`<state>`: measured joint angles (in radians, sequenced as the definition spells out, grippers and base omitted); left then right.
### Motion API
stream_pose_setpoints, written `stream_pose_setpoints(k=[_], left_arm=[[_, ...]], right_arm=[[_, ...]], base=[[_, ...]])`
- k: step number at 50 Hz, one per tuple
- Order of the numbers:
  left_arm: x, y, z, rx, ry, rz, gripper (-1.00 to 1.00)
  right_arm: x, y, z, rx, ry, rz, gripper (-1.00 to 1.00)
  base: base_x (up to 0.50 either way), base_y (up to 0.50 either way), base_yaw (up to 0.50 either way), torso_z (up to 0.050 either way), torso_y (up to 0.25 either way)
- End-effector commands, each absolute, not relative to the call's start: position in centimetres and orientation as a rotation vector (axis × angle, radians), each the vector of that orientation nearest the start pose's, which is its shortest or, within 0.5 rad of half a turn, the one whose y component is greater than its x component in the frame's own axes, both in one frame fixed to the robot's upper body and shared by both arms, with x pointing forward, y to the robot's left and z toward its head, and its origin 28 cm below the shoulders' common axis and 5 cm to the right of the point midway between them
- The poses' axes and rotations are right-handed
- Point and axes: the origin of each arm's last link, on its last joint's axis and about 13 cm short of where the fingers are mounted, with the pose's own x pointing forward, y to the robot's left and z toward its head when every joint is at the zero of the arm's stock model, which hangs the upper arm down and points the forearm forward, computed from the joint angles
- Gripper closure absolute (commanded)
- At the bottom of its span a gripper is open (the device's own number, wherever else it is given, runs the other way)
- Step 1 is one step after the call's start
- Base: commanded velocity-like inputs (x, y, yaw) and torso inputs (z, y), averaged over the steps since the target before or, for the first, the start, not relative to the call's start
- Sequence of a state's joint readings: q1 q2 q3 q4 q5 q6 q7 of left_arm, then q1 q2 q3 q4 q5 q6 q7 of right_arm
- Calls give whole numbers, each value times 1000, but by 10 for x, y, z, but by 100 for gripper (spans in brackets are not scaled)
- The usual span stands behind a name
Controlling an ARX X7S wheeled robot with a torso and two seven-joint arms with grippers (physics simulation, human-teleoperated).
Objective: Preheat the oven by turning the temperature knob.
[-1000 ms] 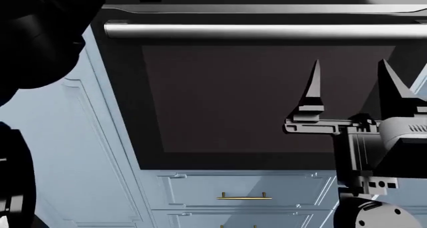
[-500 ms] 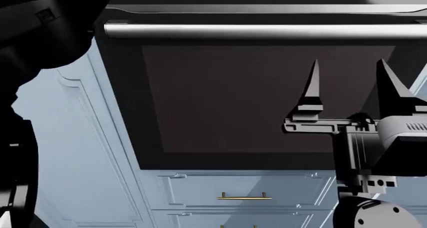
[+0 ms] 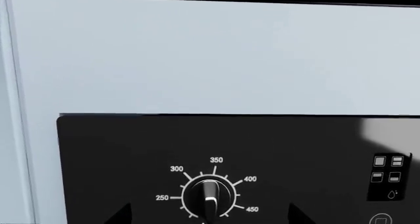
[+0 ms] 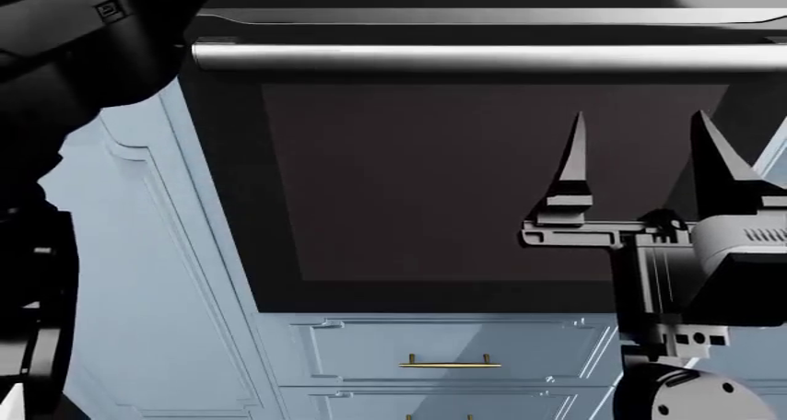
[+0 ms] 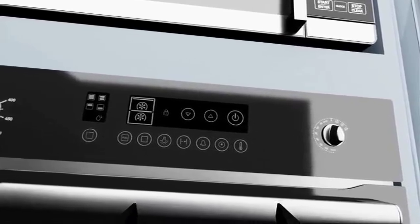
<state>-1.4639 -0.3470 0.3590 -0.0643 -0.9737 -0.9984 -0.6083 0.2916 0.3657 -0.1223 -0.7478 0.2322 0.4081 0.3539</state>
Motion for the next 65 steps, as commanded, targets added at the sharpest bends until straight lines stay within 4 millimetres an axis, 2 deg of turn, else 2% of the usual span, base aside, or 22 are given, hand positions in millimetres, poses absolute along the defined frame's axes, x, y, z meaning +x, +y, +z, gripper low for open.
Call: stream_pose_setpoints(k=[1,29,65], left_arm=[[331,204,371,-21,-156,-44,-100],[344,204,366,-8,-119,-28,-100],[345,204,365,-8,-113,-33,-100]], right_arm=[[215,-116,195,-88,-587,-60,-100],[216,-116,194,-89,-582,-61,-100],[214,-115,193,-92,-587,-41,-100]], base=[[0,0,0,0,0],[0,0,0,0,0],[0,0,0,0,0]])
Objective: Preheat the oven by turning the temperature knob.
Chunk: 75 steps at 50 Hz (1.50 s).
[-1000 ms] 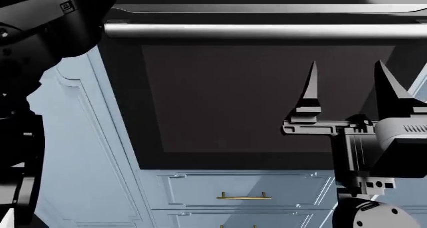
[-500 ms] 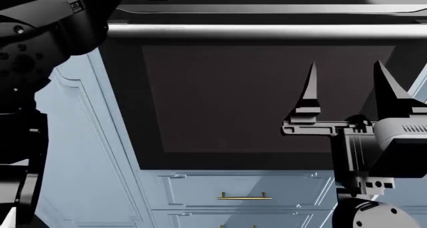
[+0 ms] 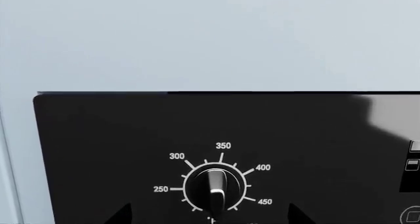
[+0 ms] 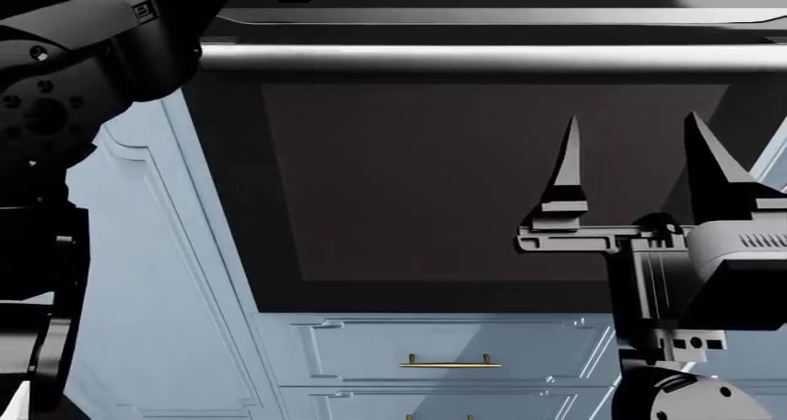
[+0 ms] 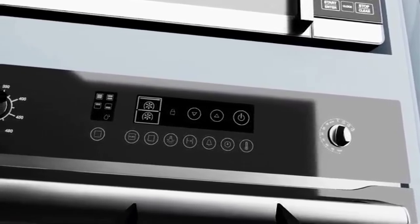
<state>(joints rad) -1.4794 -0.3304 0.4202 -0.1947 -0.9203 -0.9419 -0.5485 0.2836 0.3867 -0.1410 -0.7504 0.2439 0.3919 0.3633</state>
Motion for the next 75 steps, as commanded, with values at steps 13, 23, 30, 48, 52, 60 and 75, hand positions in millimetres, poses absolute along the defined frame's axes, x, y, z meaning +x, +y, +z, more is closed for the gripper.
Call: stream_pose_setpoints(k=[13,23,30,48,52,60,75], left_arm=[[351,204,360,-8,-97,-35,-100],[353,203,362,-6,-98,-35,-100],[357,203,362,-5,-99,-30,-100],[367,205,352,-17,-62,-15,-100],[368,205,350,-11,-59,-12,-100],[369,205,349,-11,-54,-14,-100],[367,204,352,-4,-70,-26,-100]], right_arm=[[215,-115,193,-93,-585,-41,-100],[215,-115,193,-92,-584,-41,-100],[215,-115,192,-94,-583,-39,-100],[214,-115,192,-97,-583,-38,-100],[214,-115,193,-97,-584,-38,-100],[214,-114,192,-98,-584,-38,-100],[217,-114,190,-99,-575,-35,-100]], base=[[0,0,0,0,0],[0,0,0,0,0],[0,0,0,0,0],[0,0,0,0,0],[0,0,0,0,0],[0,0,0,0,0],[0,0,0,0,0]])
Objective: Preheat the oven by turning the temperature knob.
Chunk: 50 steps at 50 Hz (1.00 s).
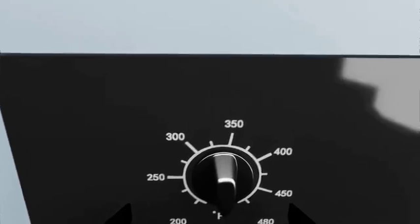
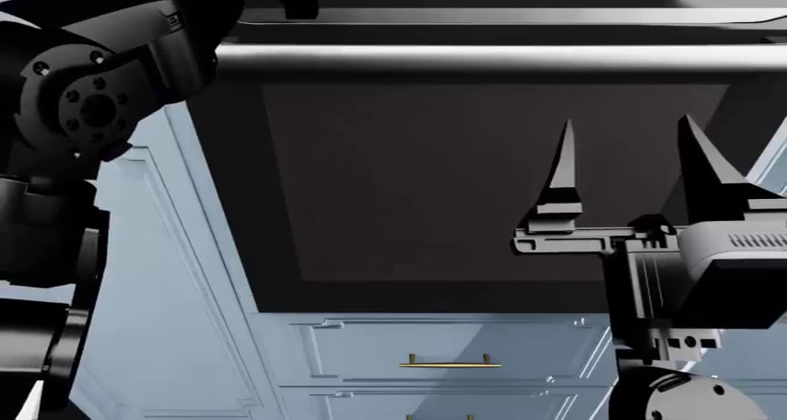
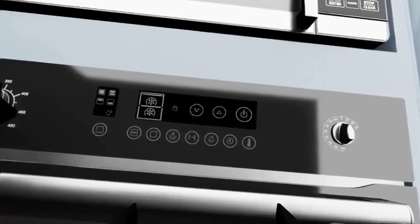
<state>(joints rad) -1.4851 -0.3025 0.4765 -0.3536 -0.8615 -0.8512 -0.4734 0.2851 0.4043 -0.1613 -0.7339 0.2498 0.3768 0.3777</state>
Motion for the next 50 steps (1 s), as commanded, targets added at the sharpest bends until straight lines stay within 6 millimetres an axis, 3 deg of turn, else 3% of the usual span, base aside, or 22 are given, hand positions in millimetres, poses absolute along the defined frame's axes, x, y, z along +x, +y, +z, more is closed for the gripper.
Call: stream_pose_setpoints(k=[1,25,50], left_arm=[[367,204,352,-3,-71,-28,-100],[373,202,344,2,-46,-44,-100],[372,205,350,2,-66,-37,-100]], right_arm=[[216,-114,191,-98,-576,-34,-100],[214,-115,192,-98,-581,-37,-100],[216,-114,190,-103,-575,-33,-100]], base=[[0,0,0,0,0],[0,0,0,0,0],[0,0,0,0,0]])
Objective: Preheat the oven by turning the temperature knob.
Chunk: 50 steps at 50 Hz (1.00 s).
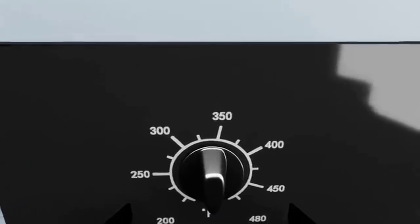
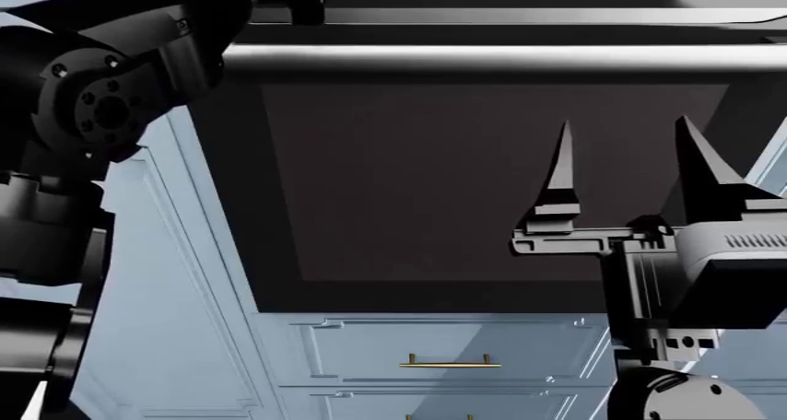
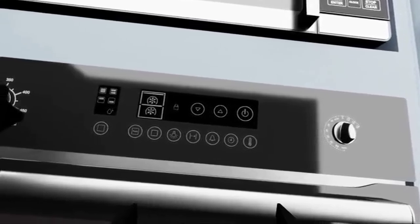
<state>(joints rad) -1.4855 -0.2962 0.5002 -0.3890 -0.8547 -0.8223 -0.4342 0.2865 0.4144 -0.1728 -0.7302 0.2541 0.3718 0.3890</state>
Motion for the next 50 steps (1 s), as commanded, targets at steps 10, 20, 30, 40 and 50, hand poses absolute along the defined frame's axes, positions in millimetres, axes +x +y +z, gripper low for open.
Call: stream_pose_setpoints(k=[10,20,30,40,50], left_arm=[[371,204,351,5,-76,-35,-100],[366,202,351,13,-88,-68,100],[370,201,350,15,-97,-78,100],[375,203,349,8,-95,-57,100],[376,204,352,-6,-98,-49,100]], right_arm=[[216,-114,190,-103,-572,-32,-100],[215,-114,190,-104,-572,-32,-100],[215,-113,189,-107,-575,-27,-100],[215,-113,189,-108,-574,-23,-100],[215,-113,188,-109,-571,-24,-100]], base=[[0,0,0,0,0],[0,0,0,0,0],[0,0,0,0,0],[4,0,-2,0,0],[13,-1,-6,0,0]])
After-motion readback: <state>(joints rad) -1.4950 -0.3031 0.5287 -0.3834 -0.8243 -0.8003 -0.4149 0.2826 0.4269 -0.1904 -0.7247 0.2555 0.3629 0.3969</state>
